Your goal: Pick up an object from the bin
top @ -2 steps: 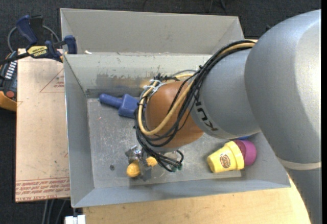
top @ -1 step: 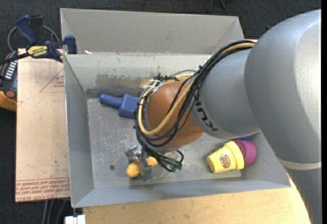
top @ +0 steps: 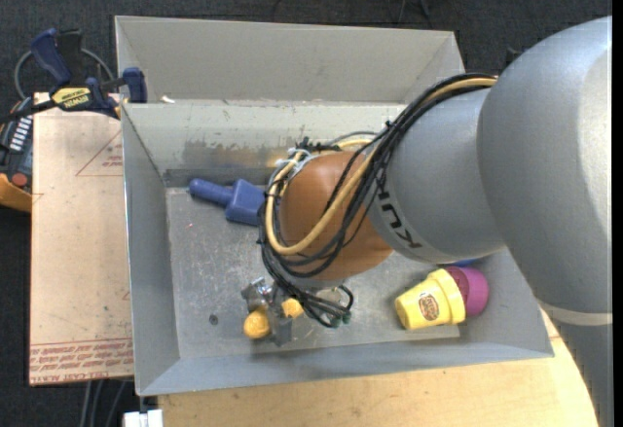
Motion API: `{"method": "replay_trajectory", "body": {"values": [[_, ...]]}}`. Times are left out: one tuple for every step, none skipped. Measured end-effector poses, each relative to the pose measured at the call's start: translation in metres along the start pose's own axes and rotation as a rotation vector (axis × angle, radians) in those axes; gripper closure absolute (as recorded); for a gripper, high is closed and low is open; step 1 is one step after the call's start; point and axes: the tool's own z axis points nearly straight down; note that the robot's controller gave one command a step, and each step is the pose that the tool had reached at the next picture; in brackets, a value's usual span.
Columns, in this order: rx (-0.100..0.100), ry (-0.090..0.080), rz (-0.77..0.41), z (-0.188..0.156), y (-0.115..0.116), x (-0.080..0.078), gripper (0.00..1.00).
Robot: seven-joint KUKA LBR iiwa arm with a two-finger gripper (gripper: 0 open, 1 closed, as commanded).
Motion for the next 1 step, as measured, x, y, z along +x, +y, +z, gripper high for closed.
{"method": "replay_trajectory", "body": {"values": [[0.000,-0.003,0.000,-0.0234,0.0001,-0.0011,1.00]]}}
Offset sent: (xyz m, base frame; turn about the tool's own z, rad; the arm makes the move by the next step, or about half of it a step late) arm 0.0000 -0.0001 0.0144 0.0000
